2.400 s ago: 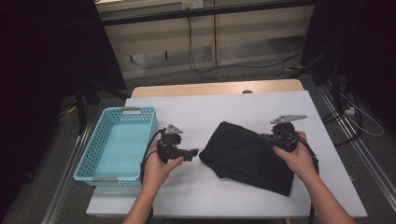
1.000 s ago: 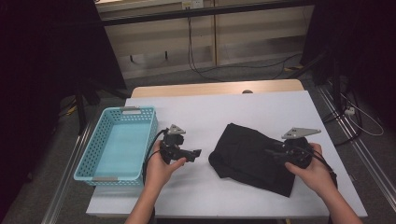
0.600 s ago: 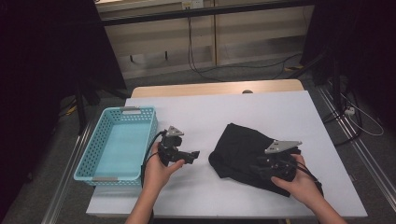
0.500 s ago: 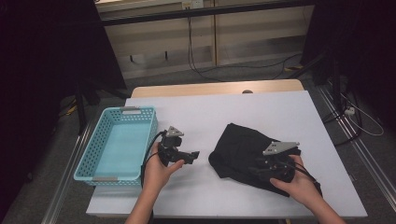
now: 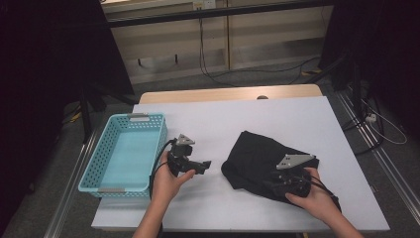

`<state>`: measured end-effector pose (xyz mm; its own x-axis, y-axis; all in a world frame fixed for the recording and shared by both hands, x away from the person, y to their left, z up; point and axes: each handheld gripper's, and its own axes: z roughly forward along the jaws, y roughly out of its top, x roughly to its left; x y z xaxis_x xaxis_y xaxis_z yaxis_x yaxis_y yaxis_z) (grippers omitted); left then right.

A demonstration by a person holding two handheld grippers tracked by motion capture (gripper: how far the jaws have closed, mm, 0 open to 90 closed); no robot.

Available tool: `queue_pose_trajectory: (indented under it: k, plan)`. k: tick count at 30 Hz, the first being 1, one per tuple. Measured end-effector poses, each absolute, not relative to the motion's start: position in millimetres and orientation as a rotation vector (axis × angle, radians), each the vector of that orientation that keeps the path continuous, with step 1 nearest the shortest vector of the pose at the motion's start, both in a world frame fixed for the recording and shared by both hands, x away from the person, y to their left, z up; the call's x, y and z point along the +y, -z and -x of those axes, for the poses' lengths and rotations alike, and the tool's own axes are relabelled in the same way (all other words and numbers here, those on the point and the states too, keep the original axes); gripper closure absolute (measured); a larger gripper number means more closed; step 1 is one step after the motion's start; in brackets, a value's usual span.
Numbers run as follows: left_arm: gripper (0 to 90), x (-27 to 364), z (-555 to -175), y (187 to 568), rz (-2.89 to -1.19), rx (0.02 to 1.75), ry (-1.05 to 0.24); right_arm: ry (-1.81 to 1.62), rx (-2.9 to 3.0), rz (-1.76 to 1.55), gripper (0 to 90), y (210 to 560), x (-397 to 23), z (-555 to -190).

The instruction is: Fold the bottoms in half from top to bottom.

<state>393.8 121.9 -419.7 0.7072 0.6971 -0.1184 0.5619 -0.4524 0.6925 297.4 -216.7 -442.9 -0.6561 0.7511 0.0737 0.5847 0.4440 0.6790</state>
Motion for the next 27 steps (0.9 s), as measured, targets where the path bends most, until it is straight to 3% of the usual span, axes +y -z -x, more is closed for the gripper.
queue_pose_trajectory:
  k: [3, 16, 17, 18, 21, 27]
  plan:
    - [13.2, 122.9, -394.6, 419.8, -2.175, 0.953, -0.230, -1.000, 2.460, -1.156, 64.6, 442.2, -218.3, -297.0]
    - [13.2, 119.0, -394.1, 419.0, -2.172, 0.951, -0.228, -1.015, 2.499, -1.122, 55.4, 443.7, -221.8, -278.8]
    - [13.2, 119.1, -394.5, 419.1, -2.174, 0.947, -0.231, -1.024, 2.493, -1.118, 57.8, 444.2, -222.4, -278.9]
    - [13.2, 119.0, -394.9, 419.3, -2.174, 0.951, -0.226, -0.997, 2.478, -1.121, 72.6, 442.1, -225.0, -279.2]
    - [13.2, 119.4, -396.1, 420.9, -2.181, 0.947, -0.226, -1.009, 2.471, -1.148, 85.2, 439.9, -230.6, -280.3]
    - [13.2, 120.7, -397.1, 422.0, -2.175, 0.956, -0.218, -1.022, 2.444, -1.150, 86.5, 430.3, -241.5, -279.8]
